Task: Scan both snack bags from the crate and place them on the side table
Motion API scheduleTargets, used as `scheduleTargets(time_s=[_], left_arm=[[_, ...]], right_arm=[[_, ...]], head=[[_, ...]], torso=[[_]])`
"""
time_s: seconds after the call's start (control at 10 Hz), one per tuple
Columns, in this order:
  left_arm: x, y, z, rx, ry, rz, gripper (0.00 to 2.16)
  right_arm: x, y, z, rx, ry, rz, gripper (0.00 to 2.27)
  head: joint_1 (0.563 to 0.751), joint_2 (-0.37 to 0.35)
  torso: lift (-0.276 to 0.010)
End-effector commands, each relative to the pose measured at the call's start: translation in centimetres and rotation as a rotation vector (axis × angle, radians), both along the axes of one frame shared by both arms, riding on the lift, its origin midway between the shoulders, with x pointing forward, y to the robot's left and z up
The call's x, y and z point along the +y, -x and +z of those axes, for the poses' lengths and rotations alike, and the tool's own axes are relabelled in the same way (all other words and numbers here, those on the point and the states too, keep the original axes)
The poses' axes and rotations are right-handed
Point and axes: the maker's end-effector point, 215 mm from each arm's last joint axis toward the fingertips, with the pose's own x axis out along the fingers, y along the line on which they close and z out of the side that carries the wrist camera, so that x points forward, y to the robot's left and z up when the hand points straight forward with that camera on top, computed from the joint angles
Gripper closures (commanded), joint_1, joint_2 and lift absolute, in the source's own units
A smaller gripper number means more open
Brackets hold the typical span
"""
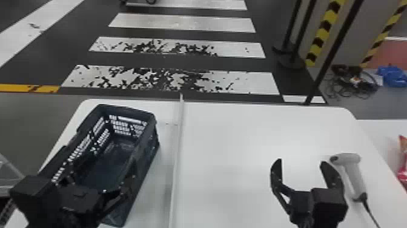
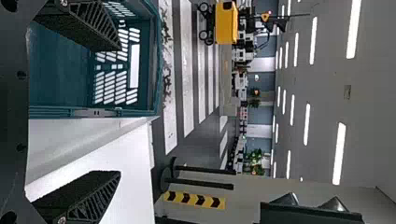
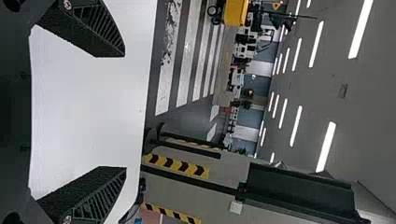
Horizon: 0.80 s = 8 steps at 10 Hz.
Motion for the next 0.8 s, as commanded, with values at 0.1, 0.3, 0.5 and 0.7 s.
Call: scheduleTargets(time_s=[0.1, 0.3, 0.5, 0.7], left_arm=[[0.55, 0.04, 0.39, -0.006, 0.003, 0.001, 0.05], [0.69, -0.33, 0.67, -0.012, 0.007, 0.001, 0.05], [0.68, -0.59, 0.98, -0.019, 0.011, 0.002, 0.05], [0.72, -0.78, 1.07, -0.022, 0.015, 0.005, 0.05]], right_arm=[[-0.16, 0.05, -0.32, 0.013, 0.001, -0.005, 0.06], [-0.29, 0.03, -0.63, 0.025, 0.001, -0.007, 0.06], [-0.76, -0.04, -0.7, 0.028, 0.001, -0.015, 0.06], [-1.04, -0.18, -0.71, 0.029, -0.004, -0.021, 0.05]], head=[[0.695, -0.03], [0.695, -0.026], [0.695, -0.026], [0.695, -0.032]], torso=[[-0.098], [-0.098], [-0.098], [-0.098]])
